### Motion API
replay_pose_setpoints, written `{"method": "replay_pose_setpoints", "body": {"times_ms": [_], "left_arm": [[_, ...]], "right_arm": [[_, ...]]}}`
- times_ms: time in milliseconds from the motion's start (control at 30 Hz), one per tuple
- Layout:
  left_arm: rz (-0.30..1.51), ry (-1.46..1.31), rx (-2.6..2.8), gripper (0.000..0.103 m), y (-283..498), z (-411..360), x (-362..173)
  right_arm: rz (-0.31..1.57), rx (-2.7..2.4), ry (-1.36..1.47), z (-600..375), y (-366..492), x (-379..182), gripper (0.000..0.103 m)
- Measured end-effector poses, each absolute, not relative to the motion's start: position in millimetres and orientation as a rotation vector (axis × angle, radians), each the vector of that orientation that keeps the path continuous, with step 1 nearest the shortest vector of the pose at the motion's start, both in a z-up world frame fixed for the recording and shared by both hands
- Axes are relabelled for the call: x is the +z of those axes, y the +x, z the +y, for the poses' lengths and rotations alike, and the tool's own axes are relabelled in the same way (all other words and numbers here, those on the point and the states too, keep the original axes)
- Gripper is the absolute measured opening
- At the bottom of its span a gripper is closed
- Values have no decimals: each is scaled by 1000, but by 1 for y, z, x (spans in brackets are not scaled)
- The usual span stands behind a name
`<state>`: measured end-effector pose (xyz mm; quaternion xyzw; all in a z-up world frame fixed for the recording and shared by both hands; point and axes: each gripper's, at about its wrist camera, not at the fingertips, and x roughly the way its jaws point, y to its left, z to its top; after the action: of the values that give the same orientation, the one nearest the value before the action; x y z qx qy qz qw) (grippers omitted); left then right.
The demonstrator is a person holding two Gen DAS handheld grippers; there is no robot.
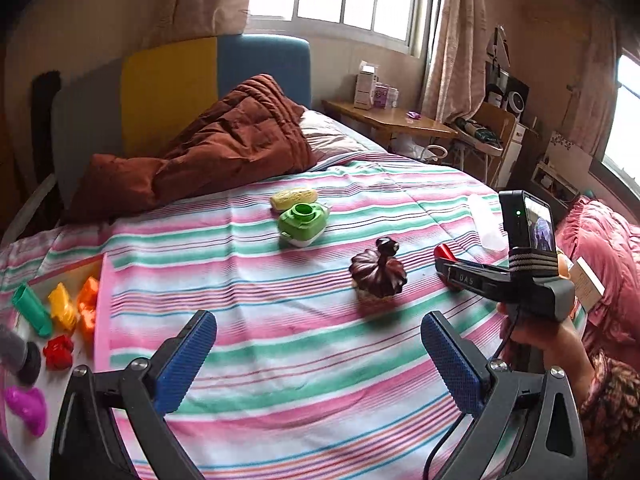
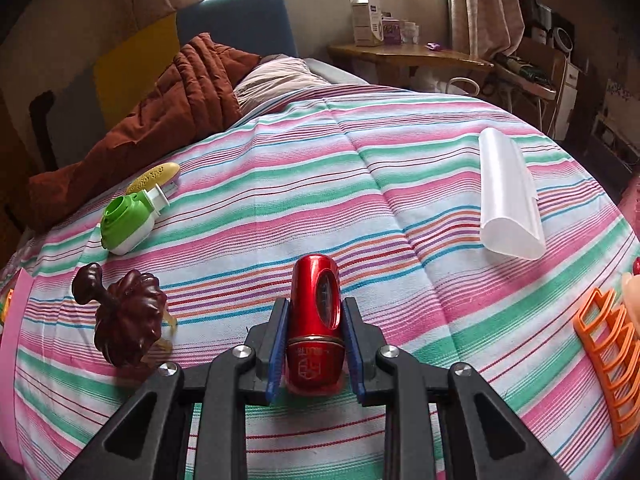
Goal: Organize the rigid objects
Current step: 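Grasp the brown pumpkin toy with the left tool while the right tool lifts the red cylinder, then carry the brown pumpkin toy into the tray and open the left tool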
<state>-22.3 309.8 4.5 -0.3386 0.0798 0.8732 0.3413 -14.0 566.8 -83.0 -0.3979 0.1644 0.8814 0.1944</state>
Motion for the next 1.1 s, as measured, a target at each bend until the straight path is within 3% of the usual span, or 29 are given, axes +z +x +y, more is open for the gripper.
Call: {"method": "replay_pose_setpoints", "body": {"times_ms": [200,367,667,700,800,1100], "left_arm": [[315,-881,2235,103,-38,376,-12],[263,-966,2203,99,-65,408,-31],[304,-970,2193,50,-86,437,-55],[311,-952,2191,39,-85,438,-54],[327,-913,2162,26,-82,440,-53],[258,-917,2146,24,-76,409,-47]], "right_arm": [[441,2464,-1082,566,-12,-85,26],[416,2462,-1074,563,-11,-86,26],[428,2470,-1058,564,-10,-88,26],[427,2468,-1060,564,-10,-88,26],[417,2466,-1058,563,-10,-89,26],[398,2464,-1051,561,-10,-88,26]]}}
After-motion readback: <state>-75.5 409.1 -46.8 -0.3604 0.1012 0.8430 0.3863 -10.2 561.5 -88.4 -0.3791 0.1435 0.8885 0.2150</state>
